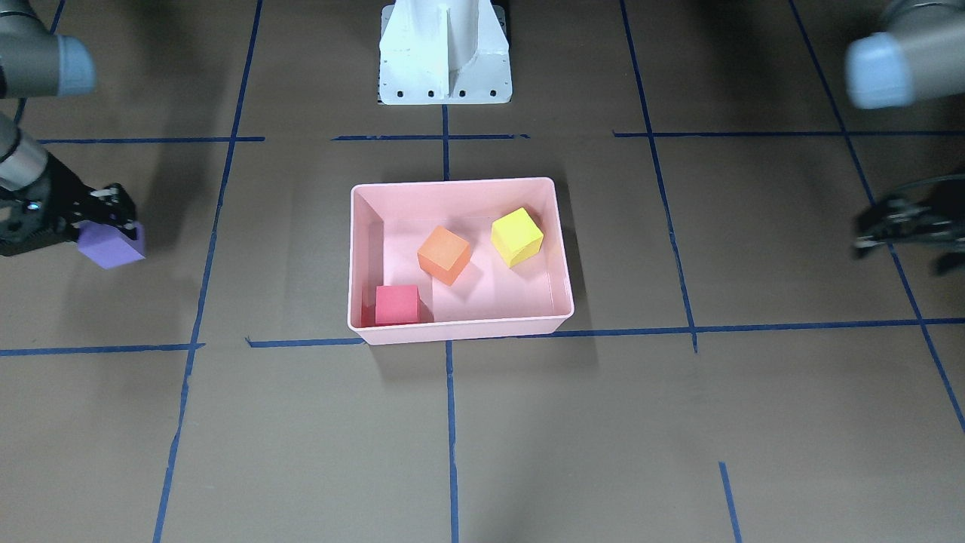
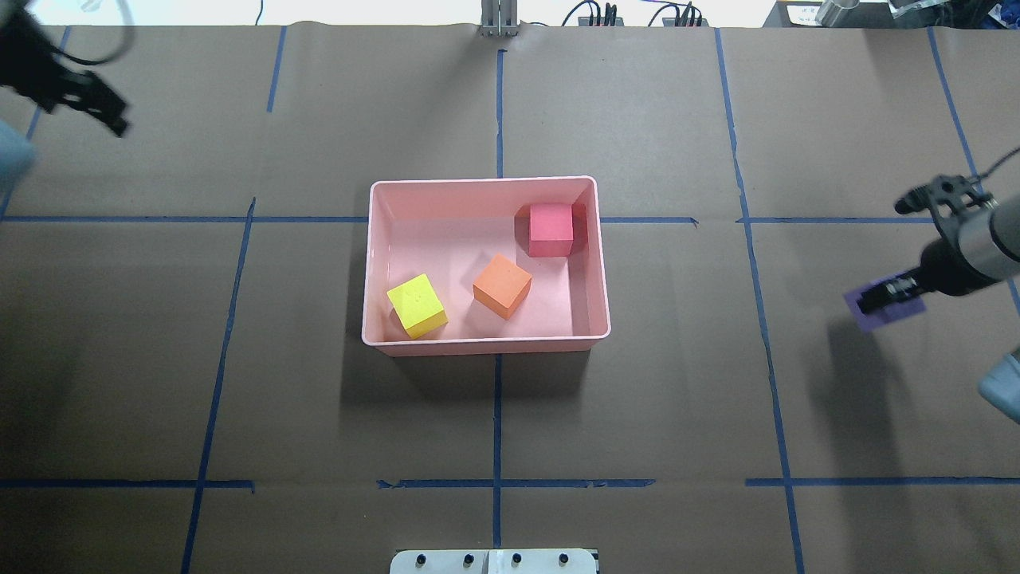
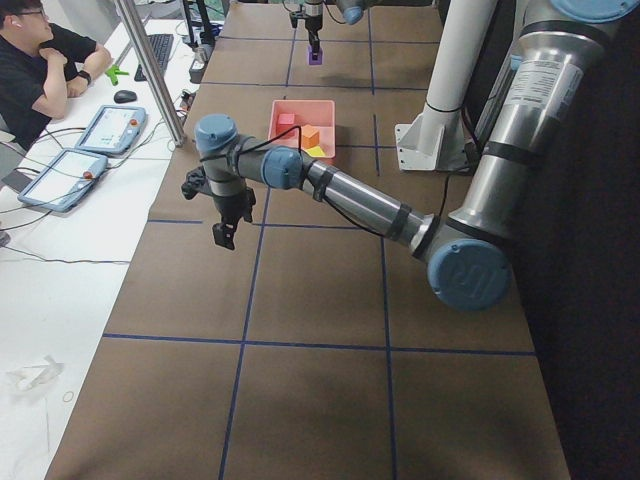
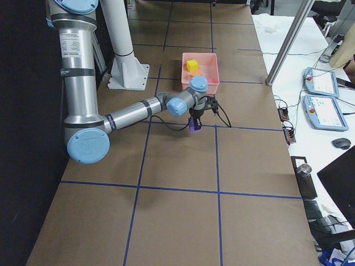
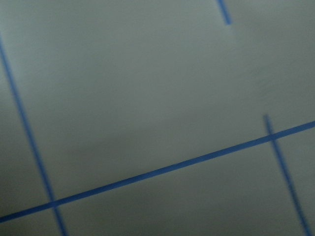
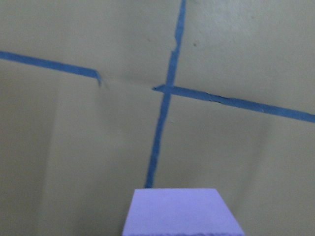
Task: Place blocks into pink bin with both arms
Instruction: 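Carry the purple cube with the right gripper into the bin while the left arm withdraws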
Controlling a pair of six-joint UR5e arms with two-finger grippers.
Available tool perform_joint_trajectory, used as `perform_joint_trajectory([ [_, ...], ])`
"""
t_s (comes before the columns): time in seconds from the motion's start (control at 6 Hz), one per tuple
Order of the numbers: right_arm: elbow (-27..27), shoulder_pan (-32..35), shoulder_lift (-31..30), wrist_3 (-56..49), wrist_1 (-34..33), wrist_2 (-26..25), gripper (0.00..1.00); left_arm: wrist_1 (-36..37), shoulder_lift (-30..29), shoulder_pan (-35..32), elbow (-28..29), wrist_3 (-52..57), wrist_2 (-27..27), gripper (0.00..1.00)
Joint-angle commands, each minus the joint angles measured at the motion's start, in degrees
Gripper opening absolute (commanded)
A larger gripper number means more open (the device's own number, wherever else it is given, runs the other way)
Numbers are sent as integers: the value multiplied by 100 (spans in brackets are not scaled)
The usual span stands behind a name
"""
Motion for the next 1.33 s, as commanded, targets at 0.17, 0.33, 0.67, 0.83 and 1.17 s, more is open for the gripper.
perform_joint_trajectory([
  [0.17, 265, -399, 2200, 1502, -2203, -87, 30, -43, 646, -731, 232, 687, -230, 100],
  [0.33, 178, -733, 2630, 2048, -2213, -340, 31, -43, 646, -731, 215, 669, -230, 100],
  [0.67, -7, -1104, 3082, 2642, -2213, -796, 99, -51, 629, -731, 179, 450, -238, 100],
  [0.83, -129, -1106, 3196, 2651, -2222, -791, 100, -43, 637, -731, 162, 397, -247, 100],
  [1.17, -192, -1097, 3259, 2642, -2222, -791, 100, -51, 637, -731, 136, 300, -247, 100],
])
